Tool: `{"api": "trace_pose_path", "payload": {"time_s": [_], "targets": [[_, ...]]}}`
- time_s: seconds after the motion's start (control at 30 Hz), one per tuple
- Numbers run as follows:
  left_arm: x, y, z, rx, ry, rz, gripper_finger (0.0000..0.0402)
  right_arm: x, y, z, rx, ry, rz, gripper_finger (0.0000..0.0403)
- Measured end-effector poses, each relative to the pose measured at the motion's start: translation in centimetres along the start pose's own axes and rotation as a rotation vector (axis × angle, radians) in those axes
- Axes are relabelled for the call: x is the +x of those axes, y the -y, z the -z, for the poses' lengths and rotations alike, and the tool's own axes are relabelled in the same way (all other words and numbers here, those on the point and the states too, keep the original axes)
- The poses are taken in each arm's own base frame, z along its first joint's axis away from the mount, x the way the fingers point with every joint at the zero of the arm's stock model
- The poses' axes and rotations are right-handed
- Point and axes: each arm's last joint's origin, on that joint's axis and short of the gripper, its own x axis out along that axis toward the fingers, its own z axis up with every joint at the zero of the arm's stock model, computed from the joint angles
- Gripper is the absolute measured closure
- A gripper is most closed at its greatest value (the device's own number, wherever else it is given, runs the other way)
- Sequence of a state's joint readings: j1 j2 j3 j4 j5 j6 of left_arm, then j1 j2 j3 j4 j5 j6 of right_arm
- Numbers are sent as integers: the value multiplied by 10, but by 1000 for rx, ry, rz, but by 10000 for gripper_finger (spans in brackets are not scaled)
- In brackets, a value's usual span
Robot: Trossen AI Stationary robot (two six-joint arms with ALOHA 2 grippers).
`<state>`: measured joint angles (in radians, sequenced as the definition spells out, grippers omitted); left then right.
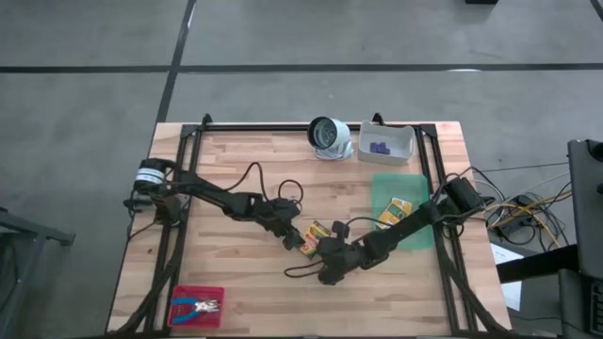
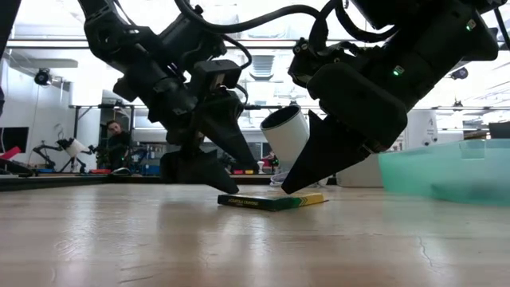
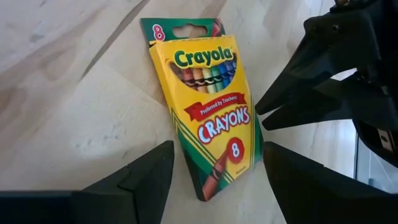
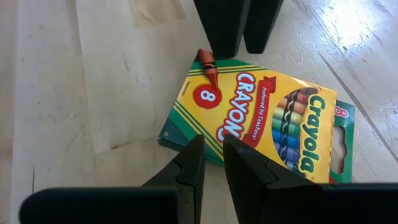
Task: Pick & Place School Supplies
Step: Put the crayon box into the green bin
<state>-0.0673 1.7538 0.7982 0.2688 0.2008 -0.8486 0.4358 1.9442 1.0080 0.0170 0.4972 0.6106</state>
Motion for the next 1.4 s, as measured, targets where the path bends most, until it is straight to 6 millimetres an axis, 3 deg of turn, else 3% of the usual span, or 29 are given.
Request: {"api": "trace_pose_path", "payload": {"time_s": [1.4], "targets": [[0,-1,0,4,-1,-19,149,0,0,0,0,0,0,346]]}}
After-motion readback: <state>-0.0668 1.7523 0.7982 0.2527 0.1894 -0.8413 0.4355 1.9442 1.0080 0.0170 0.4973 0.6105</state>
